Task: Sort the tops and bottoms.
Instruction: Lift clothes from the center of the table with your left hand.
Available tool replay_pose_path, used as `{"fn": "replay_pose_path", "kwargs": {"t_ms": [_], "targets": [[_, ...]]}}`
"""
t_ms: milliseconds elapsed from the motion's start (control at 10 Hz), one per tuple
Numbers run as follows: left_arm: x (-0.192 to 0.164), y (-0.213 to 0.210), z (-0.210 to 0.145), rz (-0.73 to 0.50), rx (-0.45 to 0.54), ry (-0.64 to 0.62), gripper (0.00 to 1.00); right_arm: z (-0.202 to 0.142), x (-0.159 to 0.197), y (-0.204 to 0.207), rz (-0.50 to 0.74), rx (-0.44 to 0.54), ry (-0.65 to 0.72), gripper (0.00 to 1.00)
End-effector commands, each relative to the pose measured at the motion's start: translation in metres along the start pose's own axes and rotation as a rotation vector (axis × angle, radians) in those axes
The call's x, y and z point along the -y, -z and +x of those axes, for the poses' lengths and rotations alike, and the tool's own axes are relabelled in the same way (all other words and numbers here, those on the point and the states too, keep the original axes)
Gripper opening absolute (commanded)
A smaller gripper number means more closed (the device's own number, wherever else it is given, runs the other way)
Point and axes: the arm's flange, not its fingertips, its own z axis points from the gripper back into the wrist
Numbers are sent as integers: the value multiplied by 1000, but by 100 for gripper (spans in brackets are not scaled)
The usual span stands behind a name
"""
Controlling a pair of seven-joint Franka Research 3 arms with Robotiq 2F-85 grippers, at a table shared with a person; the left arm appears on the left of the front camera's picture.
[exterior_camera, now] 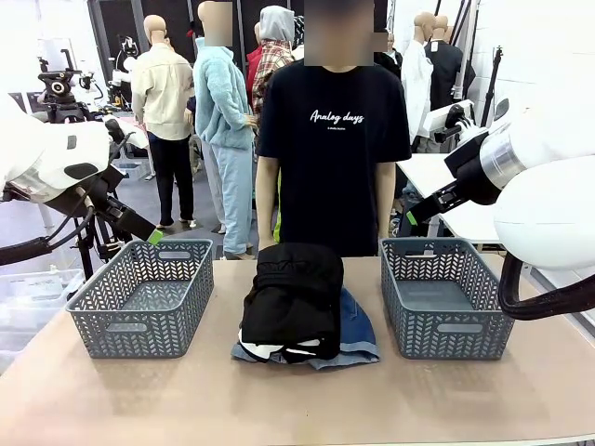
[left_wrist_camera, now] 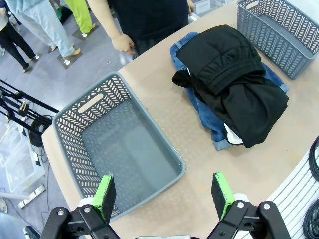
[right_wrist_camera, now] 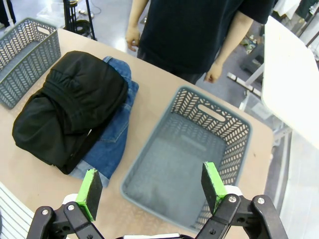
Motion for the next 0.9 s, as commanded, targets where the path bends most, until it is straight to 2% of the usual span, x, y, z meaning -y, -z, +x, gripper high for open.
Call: {"fn": "replay_pose_path", "kwargs": {"t_ms": [0, 800], "targets": [[0, -2, 0, 0, 4, -1, 100, 0, -1, 1, -1, 5, -7, 100], [0, -2, 0, 0, 4, -1, 100, 0, -1, 1, -1, 5, -7, 100]]}}
